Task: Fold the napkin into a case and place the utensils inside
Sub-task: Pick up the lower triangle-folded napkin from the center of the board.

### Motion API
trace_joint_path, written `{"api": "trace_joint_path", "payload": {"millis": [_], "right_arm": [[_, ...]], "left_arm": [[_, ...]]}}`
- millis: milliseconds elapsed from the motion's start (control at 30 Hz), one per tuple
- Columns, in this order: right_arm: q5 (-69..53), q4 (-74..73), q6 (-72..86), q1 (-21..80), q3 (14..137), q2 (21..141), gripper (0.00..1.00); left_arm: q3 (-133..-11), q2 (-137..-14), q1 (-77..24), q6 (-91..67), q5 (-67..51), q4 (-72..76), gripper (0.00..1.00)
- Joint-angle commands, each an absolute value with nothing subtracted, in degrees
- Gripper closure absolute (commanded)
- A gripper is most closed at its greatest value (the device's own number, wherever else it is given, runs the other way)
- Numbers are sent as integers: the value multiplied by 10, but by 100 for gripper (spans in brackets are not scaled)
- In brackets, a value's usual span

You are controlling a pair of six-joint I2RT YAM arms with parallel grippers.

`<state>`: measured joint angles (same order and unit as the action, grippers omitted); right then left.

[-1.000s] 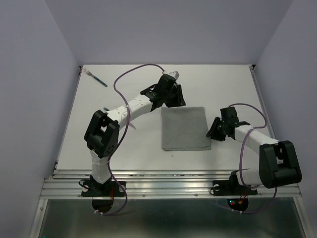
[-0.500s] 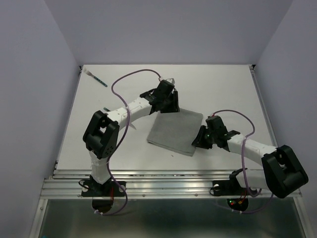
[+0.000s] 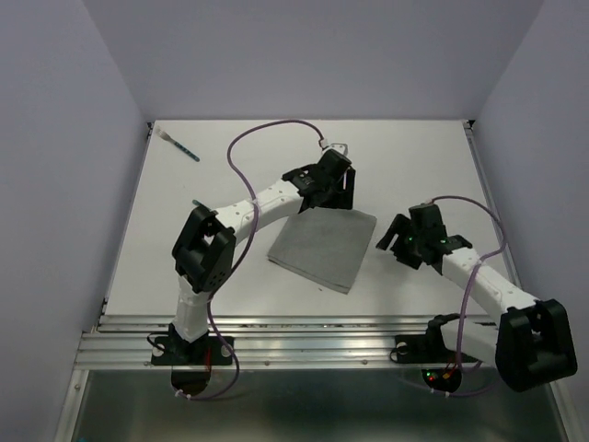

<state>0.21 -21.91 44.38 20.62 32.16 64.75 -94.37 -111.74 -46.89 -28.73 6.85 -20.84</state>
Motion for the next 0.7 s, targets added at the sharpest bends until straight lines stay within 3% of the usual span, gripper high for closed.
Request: {"api": "trace_joint_path", "payload": {"millis": [0,167,367,667], "right_arm": [[11,-256,365,80,372,642,23],[-58,-229,336,-26,419,718,22],[-106,-195,335,-127,455,762,21],[-105,-192,337,-142,459,752,20]], "left_arm": [[-976,-1130,-485,-251,109,-221,20],[-1008,-1171,-516,-219,133,-217,16],[-1139,-1255,-554,-209,159,-287,18],[-1279,-1361,-575,-187,163,-331,22]]}}
